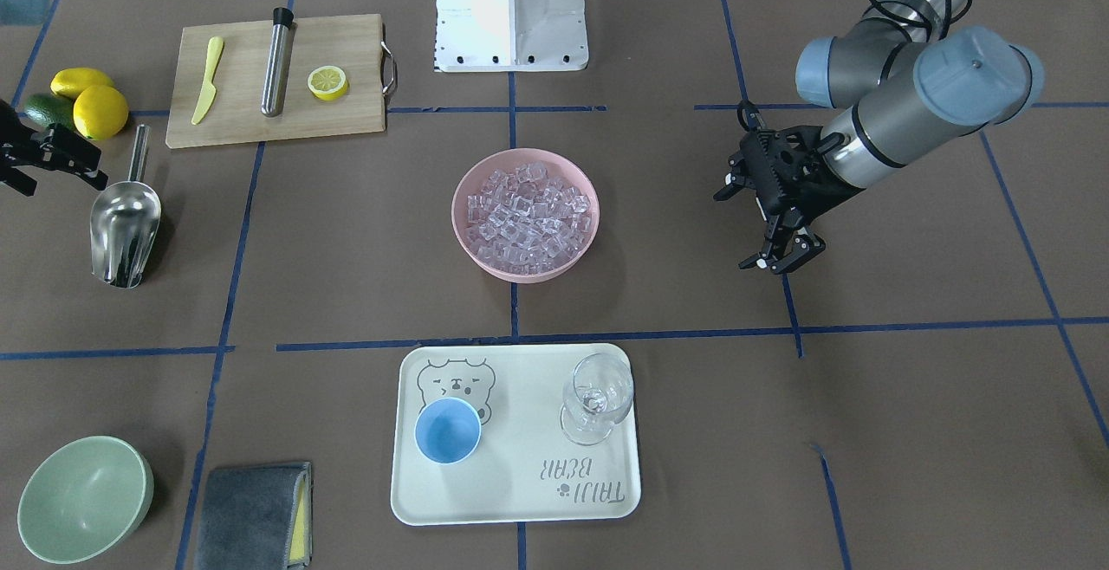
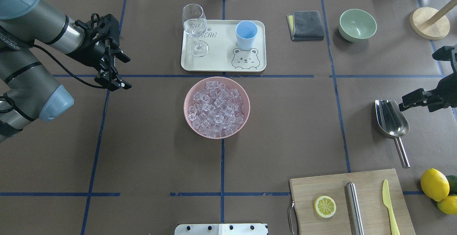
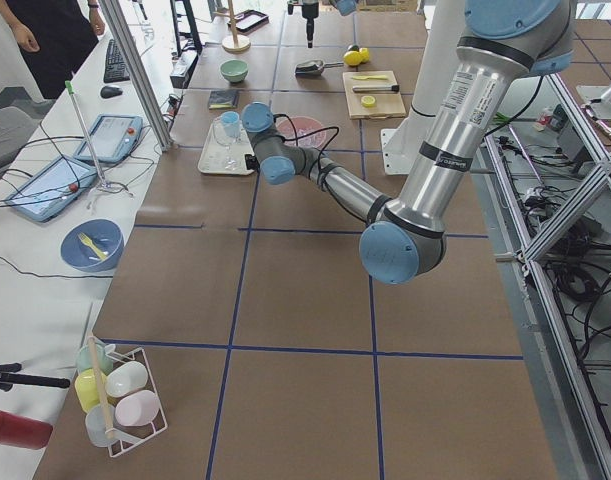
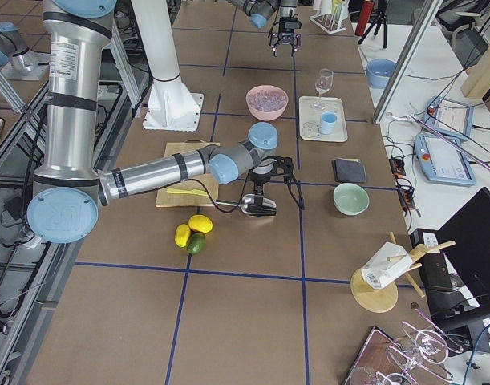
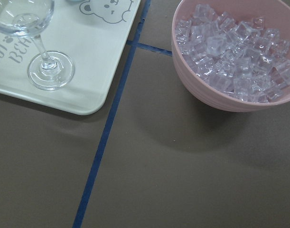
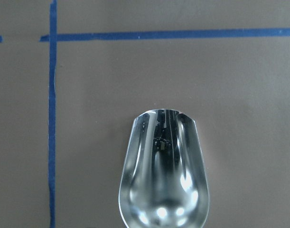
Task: Put ice in cup with scoop
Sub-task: 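Move the left gripper toward the ice bowl while the right reaches the scoop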
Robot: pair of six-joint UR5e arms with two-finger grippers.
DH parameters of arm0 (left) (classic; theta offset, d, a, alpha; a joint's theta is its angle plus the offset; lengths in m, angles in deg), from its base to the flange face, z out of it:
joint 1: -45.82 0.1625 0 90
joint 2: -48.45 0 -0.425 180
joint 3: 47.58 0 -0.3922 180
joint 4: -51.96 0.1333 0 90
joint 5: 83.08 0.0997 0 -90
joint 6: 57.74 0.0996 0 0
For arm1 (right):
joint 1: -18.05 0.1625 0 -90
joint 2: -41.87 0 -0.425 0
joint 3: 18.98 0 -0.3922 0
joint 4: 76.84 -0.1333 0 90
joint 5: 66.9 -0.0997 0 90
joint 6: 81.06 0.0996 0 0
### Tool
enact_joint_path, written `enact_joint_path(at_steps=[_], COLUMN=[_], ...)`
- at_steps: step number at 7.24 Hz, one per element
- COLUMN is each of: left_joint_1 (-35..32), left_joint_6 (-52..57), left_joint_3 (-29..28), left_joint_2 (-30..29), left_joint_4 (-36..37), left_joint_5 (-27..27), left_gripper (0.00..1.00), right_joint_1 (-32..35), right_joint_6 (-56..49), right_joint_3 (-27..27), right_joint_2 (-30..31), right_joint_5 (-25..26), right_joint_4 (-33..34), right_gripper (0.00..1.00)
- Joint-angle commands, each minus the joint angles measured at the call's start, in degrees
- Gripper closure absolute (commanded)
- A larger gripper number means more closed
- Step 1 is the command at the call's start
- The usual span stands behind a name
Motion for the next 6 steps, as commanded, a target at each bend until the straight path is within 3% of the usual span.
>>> enact_joint_path(at_steps=[1, 3, 6], left_joint_1=[0.62, 1.85, 2.38], left_joint_6=[0.22, 0.31, 0.31], left_joint_3=[0.70, 0.36, 0.00], left_joint_2=[-0.18, -0.27, -0.36], left_joint_4=[0.02, 0.02, -0.07], left_joint_5=[0.00, 0.09, 2.36], left_gripper=[0.00, 0.00, 0.00], right_joint_1=[-6.66, -13.67, -17.14], right_joint_6=[6.67, 11.09, 11.37], right_joint_3=[-0.74, -0.74, 0.75], right_joint_2=[6.84, 7.85, 7.76], right_joint_5=[3.50, 9.71, 10.81], right_joint_4=[-10.21, -12.30, -12.12], right_gripper=[0.01, 0.01, 0.08])
